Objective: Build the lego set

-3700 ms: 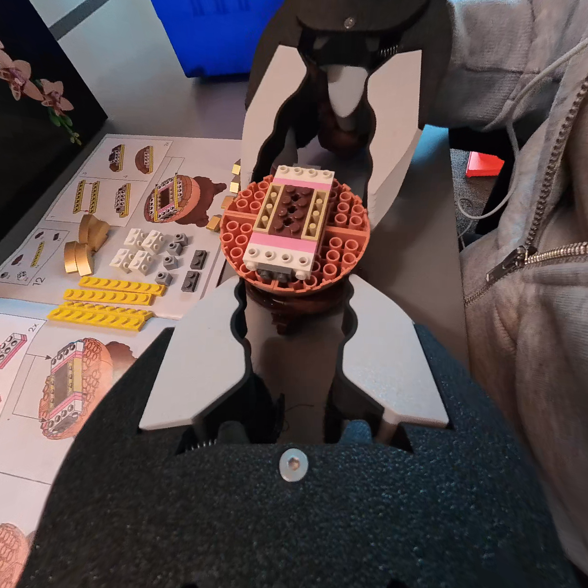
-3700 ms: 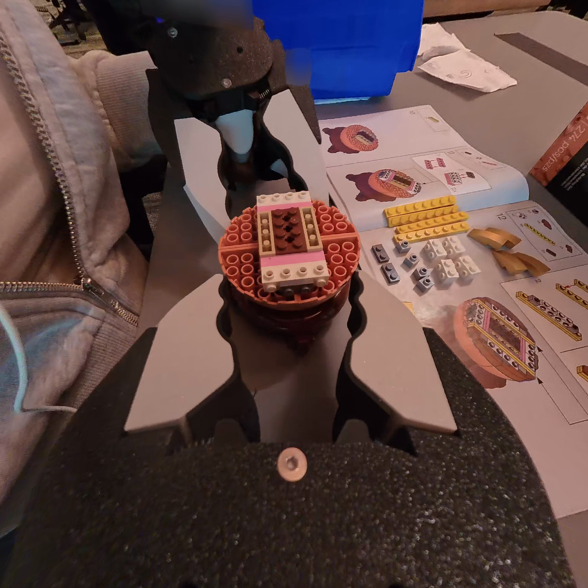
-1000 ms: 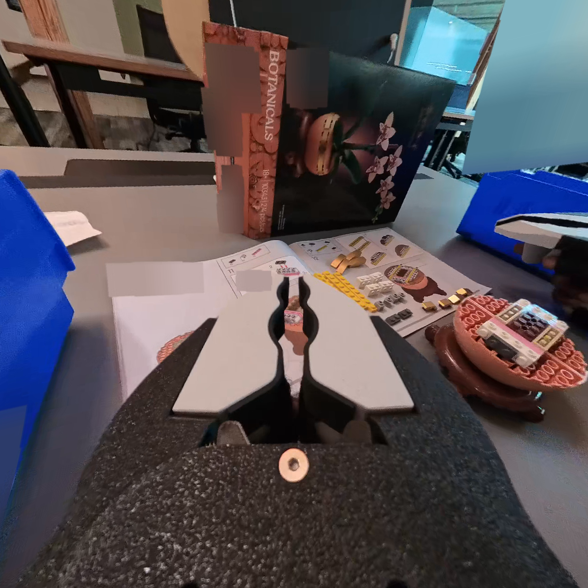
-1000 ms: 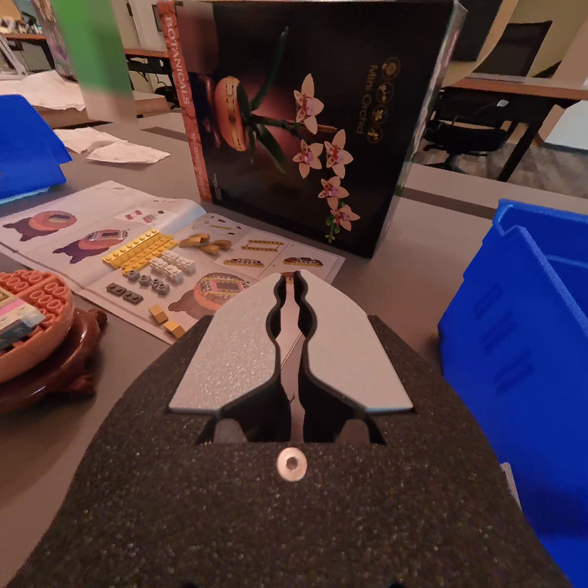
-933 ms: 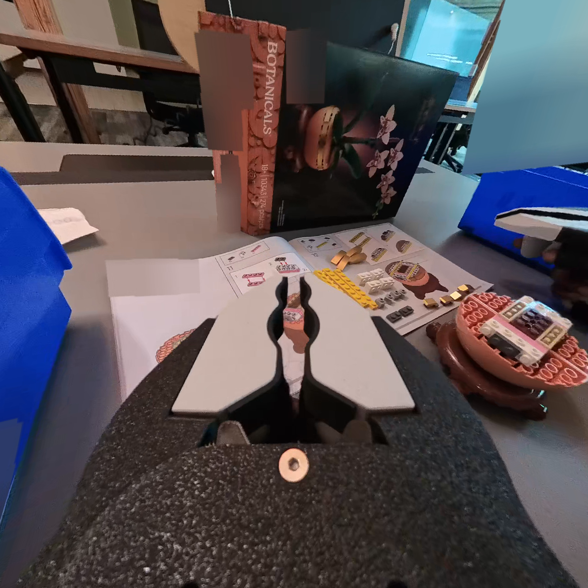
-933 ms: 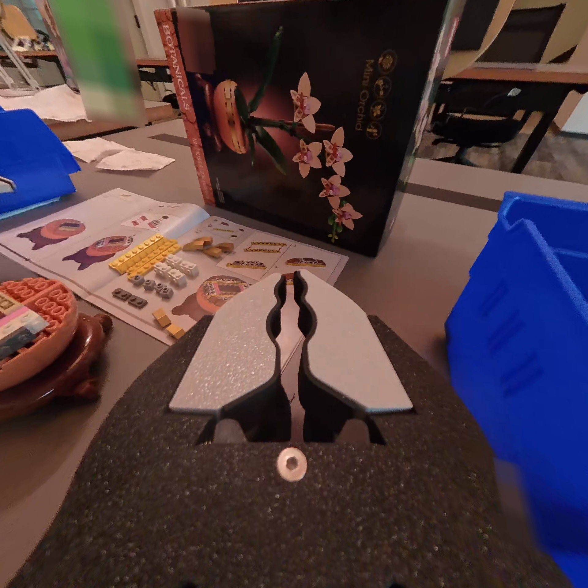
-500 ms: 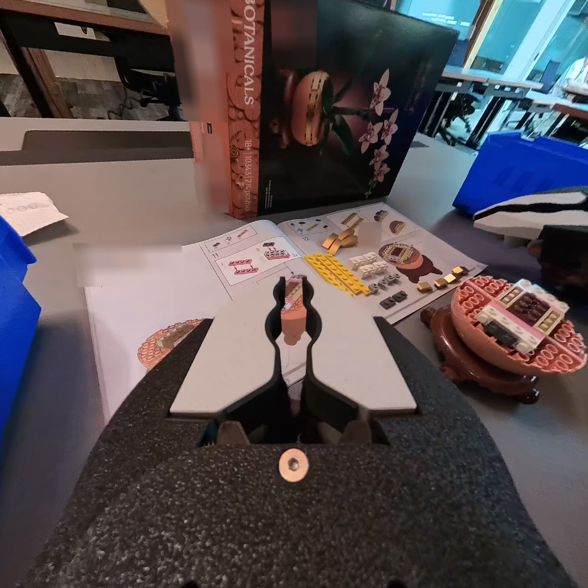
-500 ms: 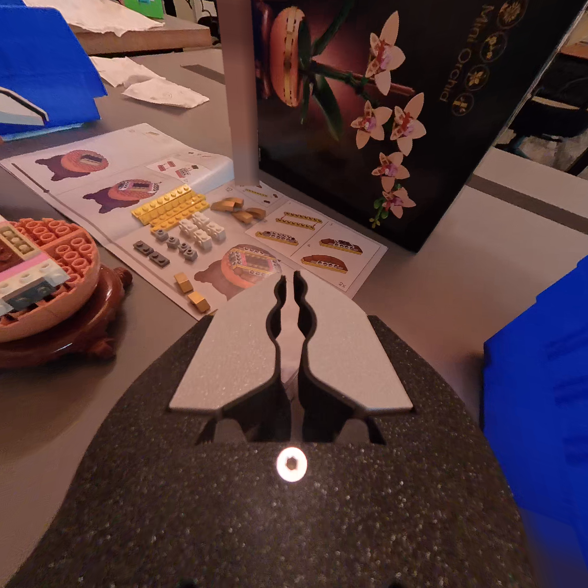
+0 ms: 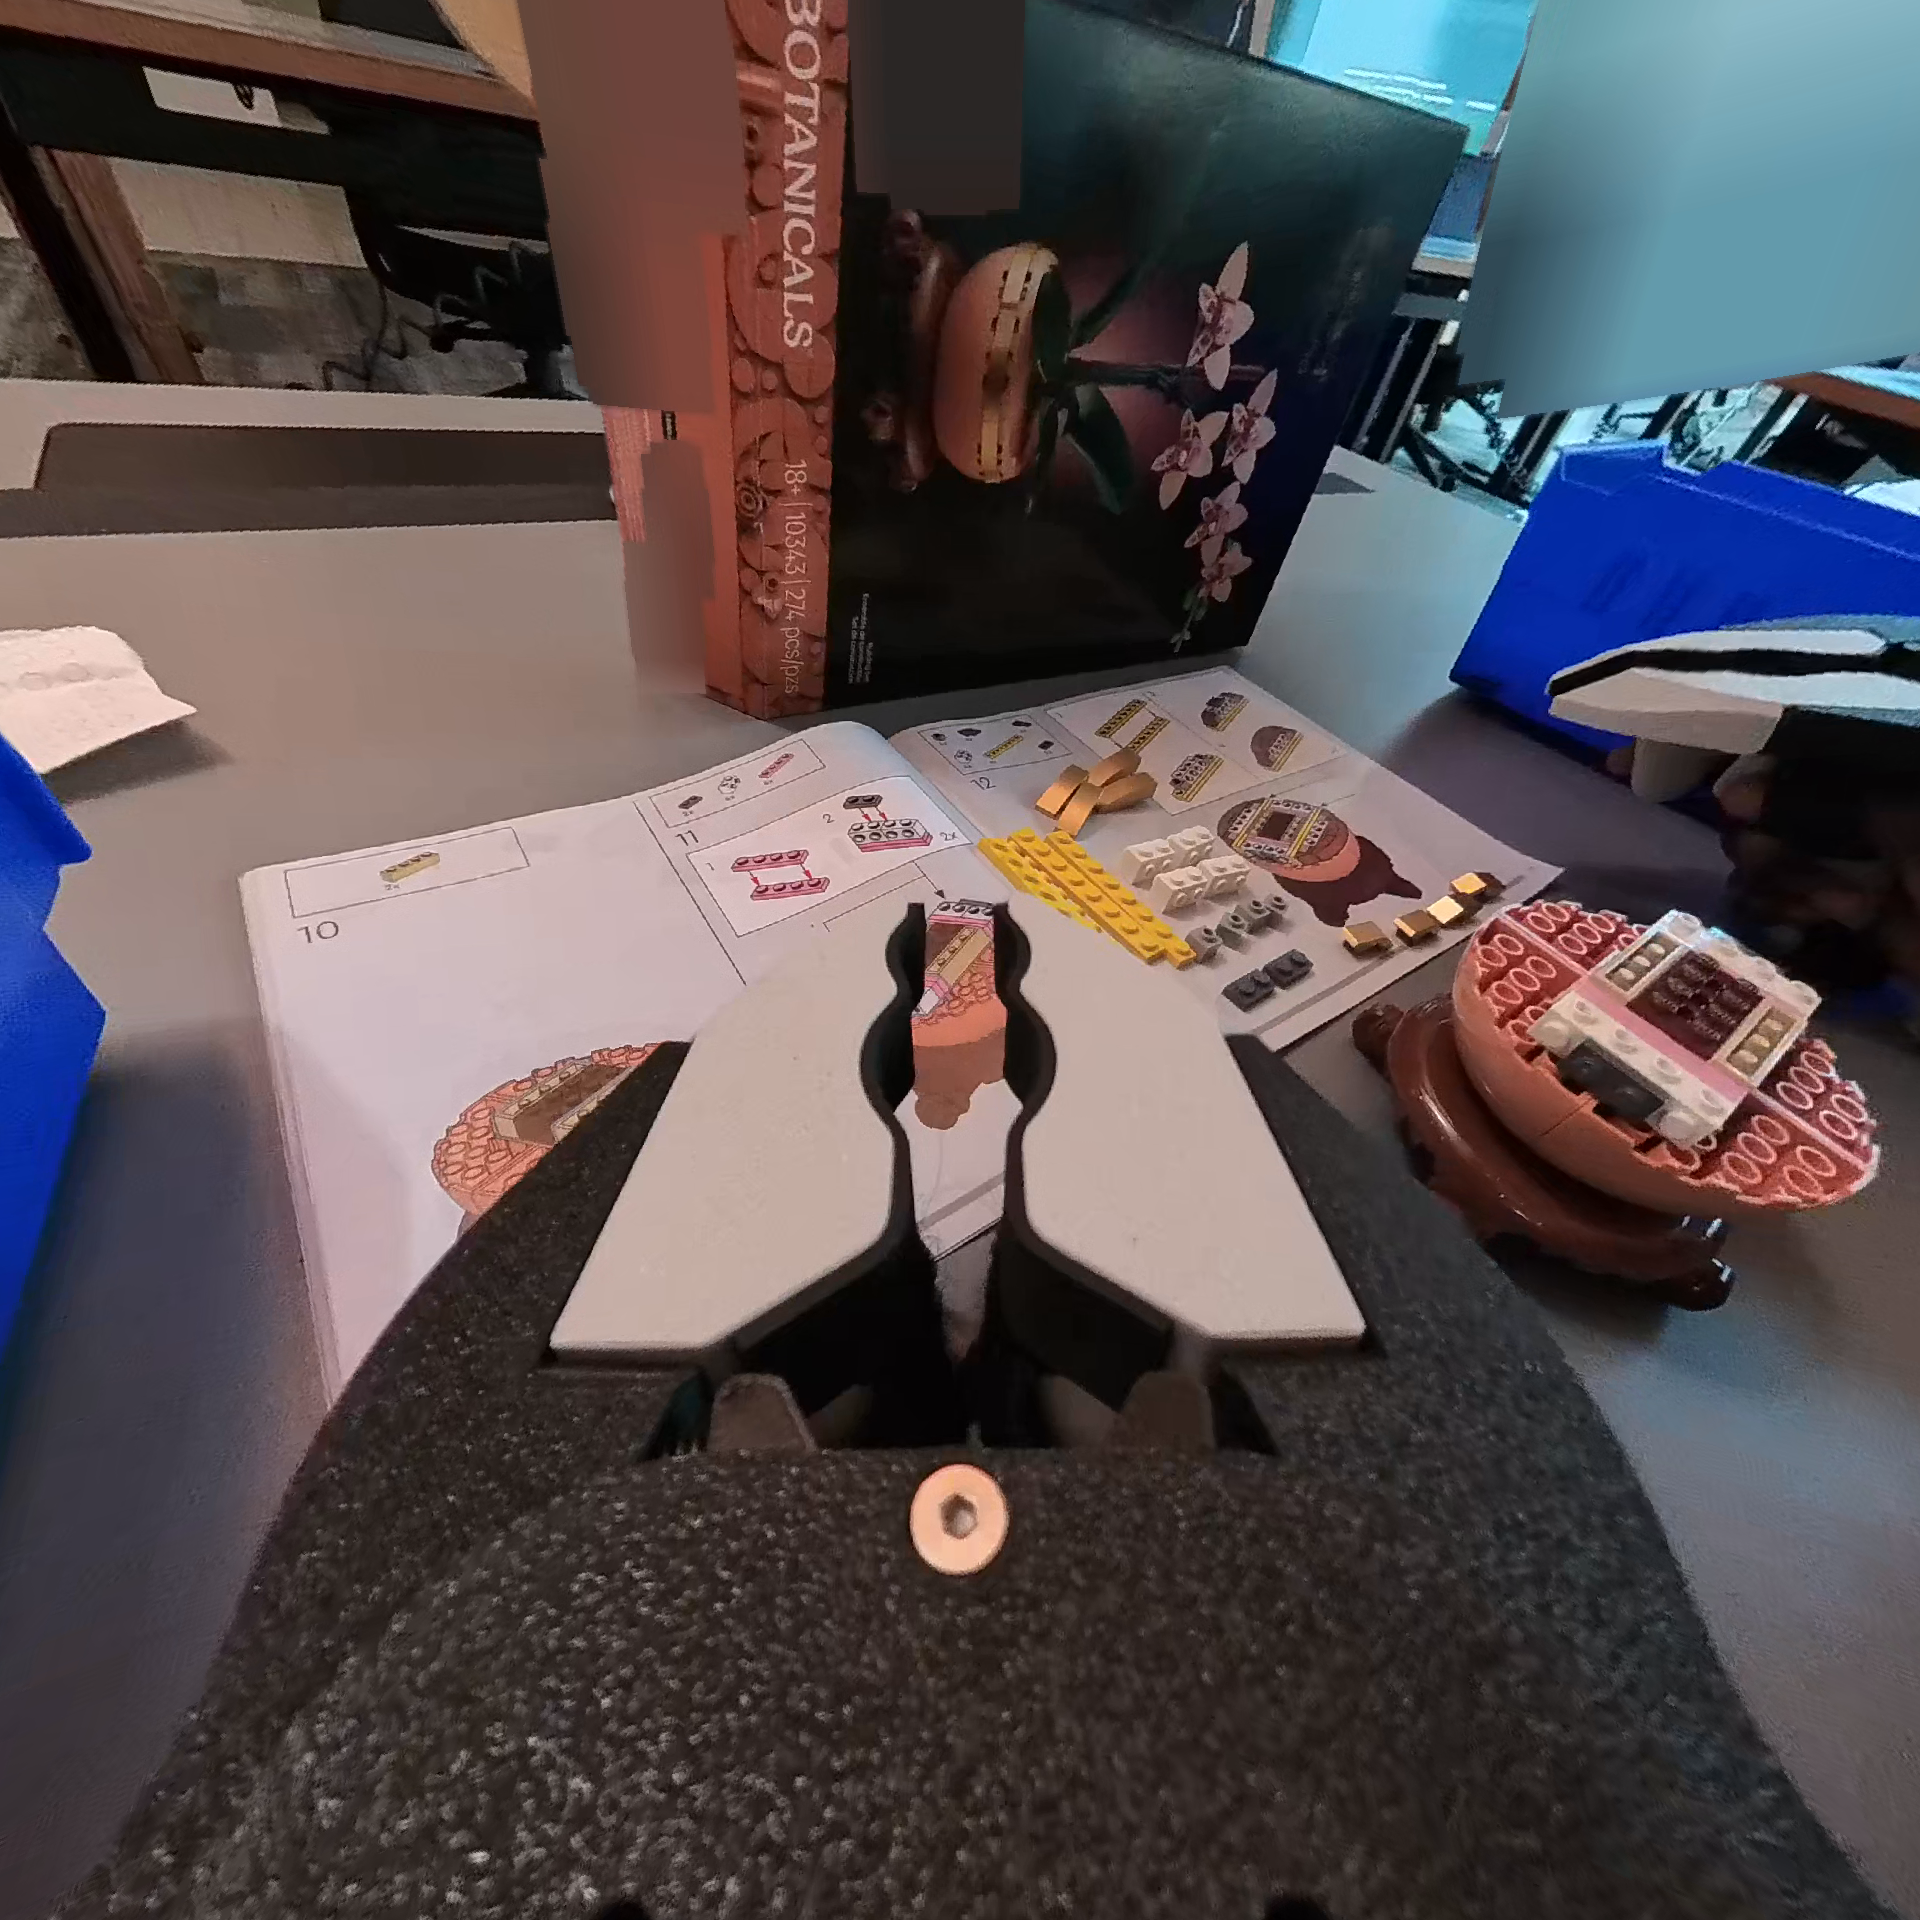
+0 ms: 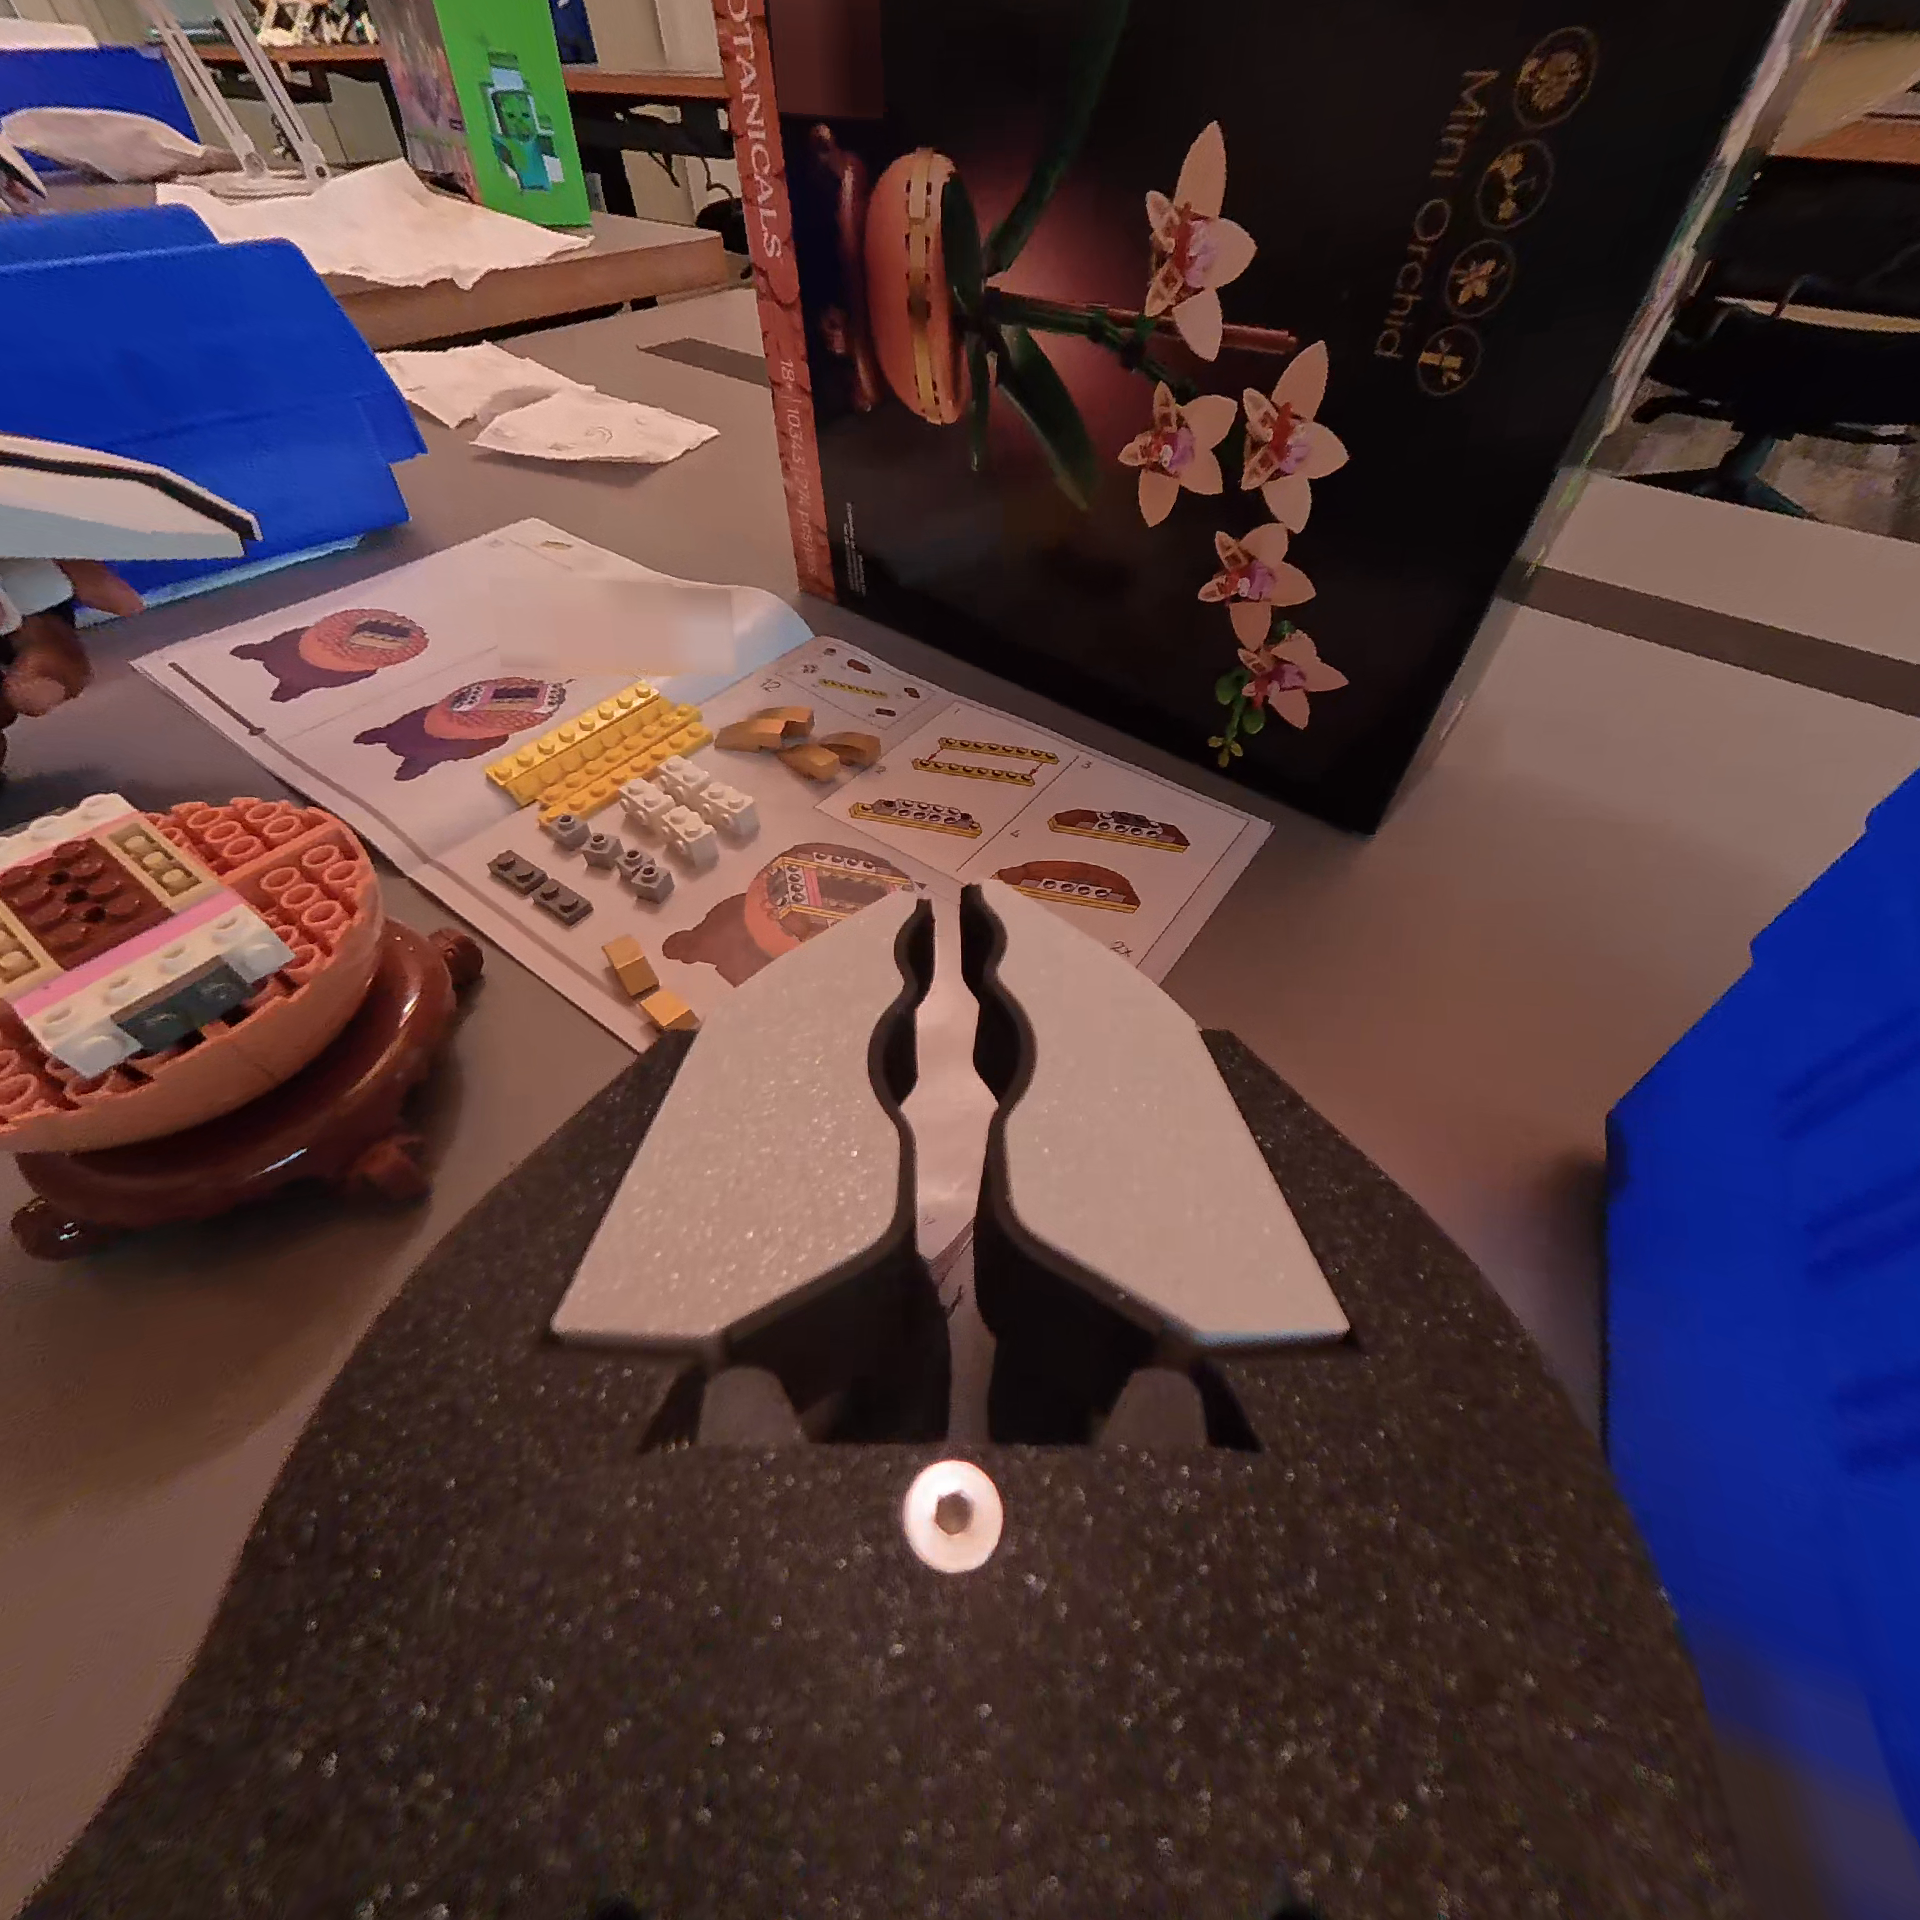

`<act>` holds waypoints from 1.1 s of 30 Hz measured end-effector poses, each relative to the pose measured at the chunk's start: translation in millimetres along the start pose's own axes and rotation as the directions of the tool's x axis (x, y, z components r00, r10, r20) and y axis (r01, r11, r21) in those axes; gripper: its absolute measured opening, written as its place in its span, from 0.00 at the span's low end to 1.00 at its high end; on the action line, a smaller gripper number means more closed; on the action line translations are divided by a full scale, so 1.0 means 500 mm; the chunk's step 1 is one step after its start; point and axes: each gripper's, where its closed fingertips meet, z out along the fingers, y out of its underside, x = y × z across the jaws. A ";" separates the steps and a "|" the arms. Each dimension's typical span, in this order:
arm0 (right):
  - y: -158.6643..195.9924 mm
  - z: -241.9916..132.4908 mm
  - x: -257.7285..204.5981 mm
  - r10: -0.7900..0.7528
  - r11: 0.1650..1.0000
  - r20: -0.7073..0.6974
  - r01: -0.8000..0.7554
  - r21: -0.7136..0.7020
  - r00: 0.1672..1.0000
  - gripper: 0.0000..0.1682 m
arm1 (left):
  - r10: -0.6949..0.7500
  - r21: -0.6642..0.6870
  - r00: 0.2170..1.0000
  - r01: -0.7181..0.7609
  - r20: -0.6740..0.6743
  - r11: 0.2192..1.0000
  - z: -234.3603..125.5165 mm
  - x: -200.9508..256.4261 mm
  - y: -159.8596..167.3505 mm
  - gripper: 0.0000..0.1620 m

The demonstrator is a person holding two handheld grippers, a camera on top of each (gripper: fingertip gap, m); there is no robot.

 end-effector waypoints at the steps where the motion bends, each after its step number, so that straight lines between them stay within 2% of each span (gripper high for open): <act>1: 0.001 0.001 -0.002 -0.009 1.000 0.001 0.009 -0.006 1.000 0.03 | 0.011 -0.002 1.000 -0.011 0.002 1.000 0.000 0.002 0.000 0.07; 10: 0.014 0.010 -0.018 -0.098 0.993 0.003 0.098 -0.059 0.995 0.03 | 0.051 -0.016 0.999 -0.051 -0.003 0.999 0.003 0.010 0.003 0.08; 22: 0.016 0.012 -0.021 -0.101 0.993 0.013 0.102 -0.067 0.995 0.03 | 0.087 -0.029 0.996 -0.087 -0.011 0.996 0.005 0.018 0.007 0.09; 33: 0.021 0.016 -0.024 -0.103 0.991 0.026 0.105 -0.086 0.994 0.03 | 0.186 -0.074 0.982 -0.187 -0.020 0.979 0.014 0.036 0.020 0.12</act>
